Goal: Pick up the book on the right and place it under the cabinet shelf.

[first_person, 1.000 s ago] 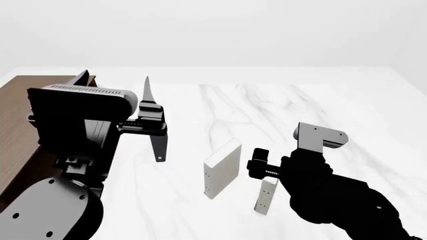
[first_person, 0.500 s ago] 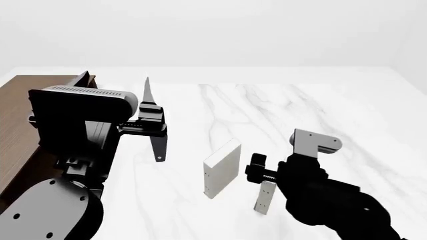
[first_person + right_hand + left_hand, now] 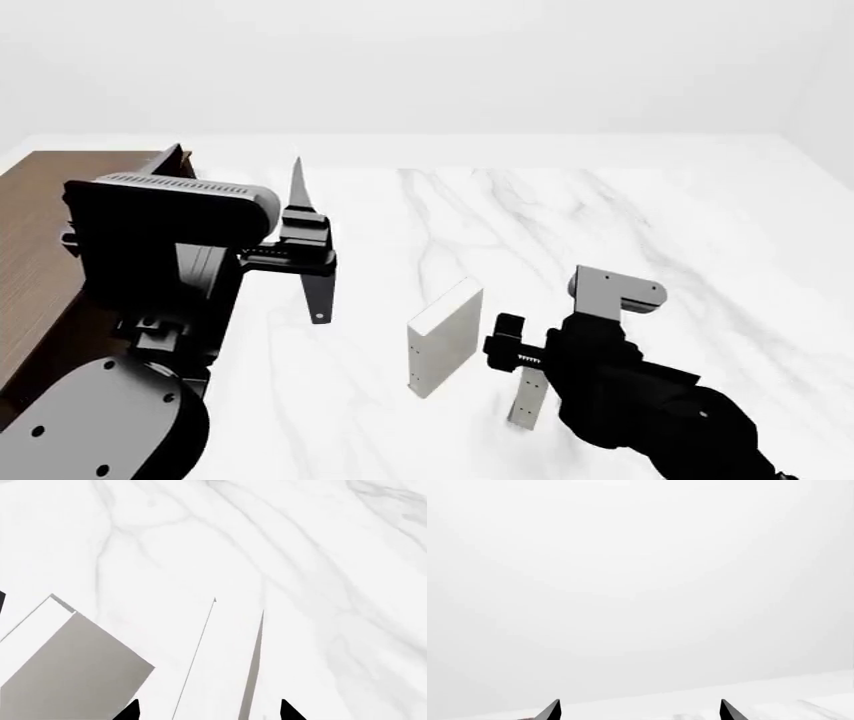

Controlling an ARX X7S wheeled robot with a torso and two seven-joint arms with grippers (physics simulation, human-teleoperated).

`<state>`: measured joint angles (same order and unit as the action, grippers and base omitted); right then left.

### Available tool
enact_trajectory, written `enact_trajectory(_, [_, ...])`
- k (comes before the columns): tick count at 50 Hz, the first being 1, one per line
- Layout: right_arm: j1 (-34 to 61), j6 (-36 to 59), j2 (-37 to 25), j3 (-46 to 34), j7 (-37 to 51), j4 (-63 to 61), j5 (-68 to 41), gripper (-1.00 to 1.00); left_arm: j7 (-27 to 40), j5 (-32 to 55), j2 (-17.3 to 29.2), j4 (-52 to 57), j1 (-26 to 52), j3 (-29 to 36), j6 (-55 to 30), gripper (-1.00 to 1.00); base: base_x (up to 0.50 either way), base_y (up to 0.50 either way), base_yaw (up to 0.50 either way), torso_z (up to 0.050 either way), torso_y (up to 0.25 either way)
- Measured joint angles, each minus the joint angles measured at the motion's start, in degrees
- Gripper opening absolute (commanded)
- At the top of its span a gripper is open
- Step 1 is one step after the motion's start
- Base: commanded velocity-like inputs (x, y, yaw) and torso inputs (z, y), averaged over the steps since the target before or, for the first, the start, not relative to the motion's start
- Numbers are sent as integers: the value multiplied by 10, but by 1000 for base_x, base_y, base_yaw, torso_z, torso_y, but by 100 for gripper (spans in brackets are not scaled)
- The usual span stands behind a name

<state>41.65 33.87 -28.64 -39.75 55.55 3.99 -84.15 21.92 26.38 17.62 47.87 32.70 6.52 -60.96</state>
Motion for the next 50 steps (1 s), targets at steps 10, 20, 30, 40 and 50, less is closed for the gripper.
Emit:
enact_trajectory(10, [-2,-6,9,-5,-10,19,10,100,2,3,2,0,-2,1,2,100,0,0,0,0,0])
enact_trajectory(20, [-4,-11,14,-9,-19,34,17,100,5,5,4,-1,-2,2,5,100,0,0,0,0,0])
enact_trajectory(30, [-2,-18,20,-9,-27,44,23,100,7,6,5,-2,-4,3,8,100,0,0,0,0,0])
enact_trajectory(40, [0,-25,27,-8,-37,56,32,100,8,7,7,-5,-6,5,13,100,0,0,0,0,0])
enact_trajectory(50, [0,-30,32,-8,-42,63,42,-100,10,9,9,-7,-8,6,17,100,0,0,0,0,0])
